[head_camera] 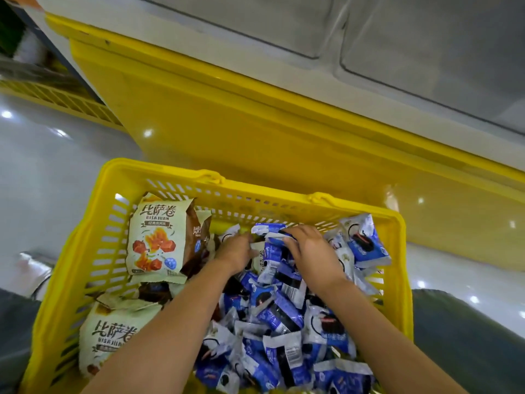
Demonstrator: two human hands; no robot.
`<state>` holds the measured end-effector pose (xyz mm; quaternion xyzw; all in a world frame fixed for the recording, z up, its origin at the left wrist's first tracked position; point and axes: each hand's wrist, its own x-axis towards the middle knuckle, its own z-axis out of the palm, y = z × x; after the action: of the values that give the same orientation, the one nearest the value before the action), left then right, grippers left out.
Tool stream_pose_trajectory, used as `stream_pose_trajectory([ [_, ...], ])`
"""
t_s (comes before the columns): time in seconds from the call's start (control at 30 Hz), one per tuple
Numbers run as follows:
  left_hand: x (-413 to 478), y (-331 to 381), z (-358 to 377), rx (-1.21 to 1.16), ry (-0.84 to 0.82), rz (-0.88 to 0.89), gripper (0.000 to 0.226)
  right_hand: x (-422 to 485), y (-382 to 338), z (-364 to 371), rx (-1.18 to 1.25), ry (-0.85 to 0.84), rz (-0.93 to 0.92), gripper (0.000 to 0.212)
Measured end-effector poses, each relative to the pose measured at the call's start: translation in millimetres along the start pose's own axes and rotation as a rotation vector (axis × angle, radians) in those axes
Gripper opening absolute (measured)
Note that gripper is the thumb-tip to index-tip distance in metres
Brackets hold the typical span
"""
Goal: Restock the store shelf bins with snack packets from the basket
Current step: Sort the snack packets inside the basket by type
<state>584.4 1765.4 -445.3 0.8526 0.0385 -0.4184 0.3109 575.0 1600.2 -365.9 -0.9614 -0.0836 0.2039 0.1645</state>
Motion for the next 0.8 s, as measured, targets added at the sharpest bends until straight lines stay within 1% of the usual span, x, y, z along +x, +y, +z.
stream_pose_trajectory([
  [0.1,-9.4,4.2,1.9,-0.062,0.025,0.044,0.030,-1.5,-0.8,-2.1,0.079,0.041,0.042,0.037],
  [0.2,-30.6,8.3,-2.4,-0.093,0.113,0.123,0.017,-4.6,-1.9,-2.9,0.178,0.123,0.078,0.033],
  [0.3,-57.7,11.8,-11.9,-0.097,0.213,0.180,0.012,-8.9,-4.2,-3.5,0.239,0.203,0.090,0.029],
  [0.37,-78.2,14.3,-20.9,-0.055,0.307,0.211,0.009,-9.4,-4.9,-2.3,0.174,0.153,0.084,0.028],
  [0.43,-98.0,16.6,-30.7,0.003,0.374,0.251,0.011,-8.5,-9.8,-4.7,0.120,0.045,0.105,0.031],
  [0.5,-116.0,18.2,-42.3,0.030,0.412,0.324,0.011,-8.9,-17.9,-11.0,0.206,0.019,0.114,0.037],
  [0.53,-124.6,19.3,-48.7,0.042,0.423,0.374,0.010,-10.8,-22.6,-15.4,0.277,0.038,0.089,0.042],
  [0.6,-141.5,20.9,-62.7,0.071,0.426,0.481,0.009,-18.4,-34.2,-26.5,0.352,0.035,-0.047,0.056],
  [0.67,-158.0,22.6,-77.2,0.095,0.410,0.553,0.008,-27.9,-46.3,-38.2,0.343,-0.048,-0.184,0.074],
  [0.73,-174.0,24.0,-89.7,0.112,0.379,0.612,0.010,-36.2,-58.2,-48.9,0.283,-0.109,-0.262,0.091],
  [0.77,-181.7,24.5,-94.7,0.112,0.370,0.642,0.009,-39.9,-64.7,-53.3,0.256,-0.121,-0.286,0.091],
  [0.8,-189.0,24.6,-99.0,0.105,0.369,0.663,0.007,-42.8,-71.7,-56.4,0.243,-0.118,-0.302,0.086],
])
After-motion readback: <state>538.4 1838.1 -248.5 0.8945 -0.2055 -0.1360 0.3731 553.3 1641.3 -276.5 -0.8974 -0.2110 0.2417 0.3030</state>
